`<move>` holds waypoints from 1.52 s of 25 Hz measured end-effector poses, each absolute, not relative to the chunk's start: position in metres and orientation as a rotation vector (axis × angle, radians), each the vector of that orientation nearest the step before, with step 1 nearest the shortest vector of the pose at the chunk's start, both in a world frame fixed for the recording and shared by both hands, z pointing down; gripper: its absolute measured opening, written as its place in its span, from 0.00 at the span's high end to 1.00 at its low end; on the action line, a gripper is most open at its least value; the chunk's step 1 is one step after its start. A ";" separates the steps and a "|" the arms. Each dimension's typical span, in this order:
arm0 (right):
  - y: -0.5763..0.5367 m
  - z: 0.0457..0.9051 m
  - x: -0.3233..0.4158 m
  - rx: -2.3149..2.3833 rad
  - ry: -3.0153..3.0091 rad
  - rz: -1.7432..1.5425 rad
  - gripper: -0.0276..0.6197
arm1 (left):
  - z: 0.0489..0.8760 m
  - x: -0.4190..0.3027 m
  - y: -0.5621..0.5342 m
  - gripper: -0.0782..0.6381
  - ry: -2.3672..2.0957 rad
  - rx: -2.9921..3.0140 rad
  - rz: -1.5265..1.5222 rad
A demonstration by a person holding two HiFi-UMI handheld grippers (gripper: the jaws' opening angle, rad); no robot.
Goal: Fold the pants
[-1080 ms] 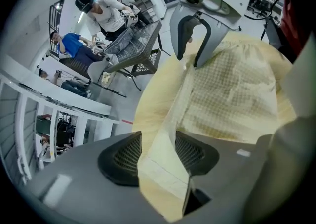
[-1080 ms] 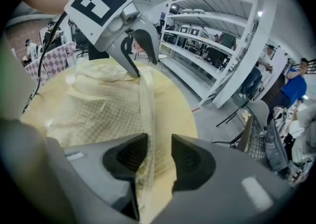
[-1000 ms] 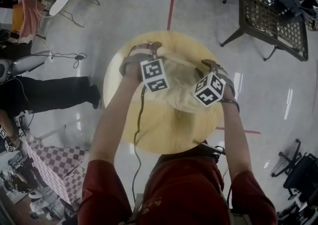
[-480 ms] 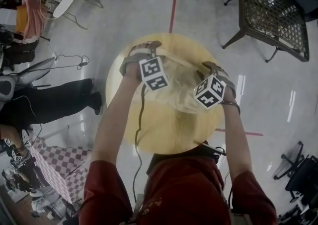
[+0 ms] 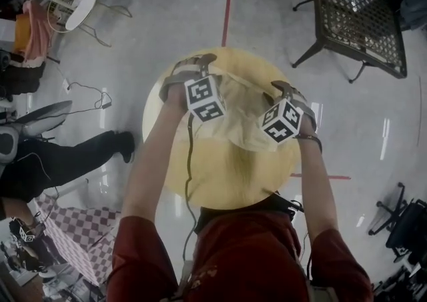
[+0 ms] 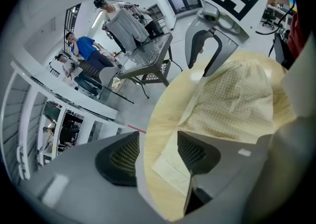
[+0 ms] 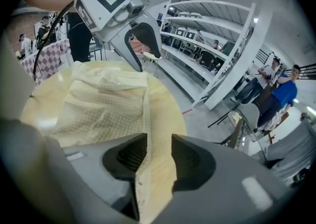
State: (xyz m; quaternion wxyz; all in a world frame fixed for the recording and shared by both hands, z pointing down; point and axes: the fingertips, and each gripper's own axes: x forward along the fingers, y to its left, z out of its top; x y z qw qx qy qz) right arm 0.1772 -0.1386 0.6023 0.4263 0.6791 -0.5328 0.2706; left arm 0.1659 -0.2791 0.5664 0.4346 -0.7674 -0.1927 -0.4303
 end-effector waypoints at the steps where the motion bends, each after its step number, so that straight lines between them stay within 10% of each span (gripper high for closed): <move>1: -0.140 0.600 0.175 1.698 -1.322 0.680 0.73 | 0.566 0.167 -0.281 0.54 -0.489 -1.912 -1.065; 9: -0.162 0.586 0.144 1.692 -1.337 0.633 0.73 | 0.539 0.155 -0.269 0.57 -0.537 -2.162 -0.915; 19: -0.217 0.570 0.077 1.521 -1.496 0.424 0.73 | 0.473 0.107 -0.288 0.88 -0.132 -2.710 -0.518; 38: -0.256 0.614 0.050 1.266 -1.511 0.447 0.92 | 0.486 0.034 -0.318 0.88 0.205 -2.924 -0.361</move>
